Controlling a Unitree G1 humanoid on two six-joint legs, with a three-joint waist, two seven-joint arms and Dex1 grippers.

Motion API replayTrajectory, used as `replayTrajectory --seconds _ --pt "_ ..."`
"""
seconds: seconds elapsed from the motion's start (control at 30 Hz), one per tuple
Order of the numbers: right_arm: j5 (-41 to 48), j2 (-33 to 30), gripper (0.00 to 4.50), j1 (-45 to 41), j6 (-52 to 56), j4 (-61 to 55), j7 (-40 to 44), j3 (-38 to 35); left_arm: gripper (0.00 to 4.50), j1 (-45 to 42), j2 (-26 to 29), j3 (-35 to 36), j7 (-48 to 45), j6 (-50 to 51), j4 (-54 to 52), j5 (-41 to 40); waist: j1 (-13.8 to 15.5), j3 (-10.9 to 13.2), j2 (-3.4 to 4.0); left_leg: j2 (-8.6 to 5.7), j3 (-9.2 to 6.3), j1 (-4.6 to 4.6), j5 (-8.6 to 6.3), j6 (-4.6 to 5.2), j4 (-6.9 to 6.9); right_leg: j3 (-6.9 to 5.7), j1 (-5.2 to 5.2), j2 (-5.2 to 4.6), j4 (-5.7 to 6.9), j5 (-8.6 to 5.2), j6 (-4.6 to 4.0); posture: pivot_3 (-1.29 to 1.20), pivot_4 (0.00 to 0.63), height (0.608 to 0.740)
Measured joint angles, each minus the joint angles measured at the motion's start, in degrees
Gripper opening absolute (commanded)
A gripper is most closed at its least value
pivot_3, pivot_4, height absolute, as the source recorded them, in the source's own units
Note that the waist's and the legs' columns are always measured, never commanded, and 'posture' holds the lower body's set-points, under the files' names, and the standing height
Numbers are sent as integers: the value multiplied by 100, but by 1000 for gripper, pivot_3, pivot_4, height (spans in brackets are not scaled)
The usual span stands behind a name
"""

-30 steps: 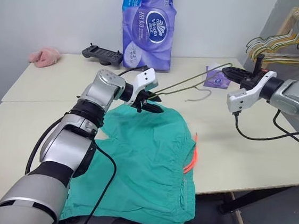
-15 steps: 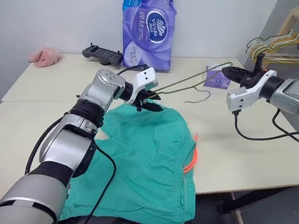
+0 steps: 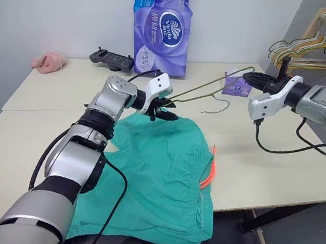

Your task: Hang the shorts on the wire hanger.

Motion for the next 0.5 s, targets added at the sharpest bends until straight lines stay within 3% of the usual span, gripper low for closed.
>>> replayTrajectory --seconds 0.2,0.3,0.5 --pt "122 15 0 82 54 -14 112 -16 2174 0 -11 28 -2 1 22 13 0 0 0 0 0 0 0 0 0 0 0 0 0 0 0 13 5 740" --pt "281 18 688 153 65 -39 245 -62 2174 0 -13 28 -6 1 23 19 0 0 0 0 0 0 0 0 1 0 0 0 1 0 0 12 12 740" --pt "539 25 2674 249 59 -173 537 -145 2174 0 -48 30 -6 1 22 20 1 0 0 0 -1 0 0 0 1 -1 0 0 1 0 0 12 12 740"
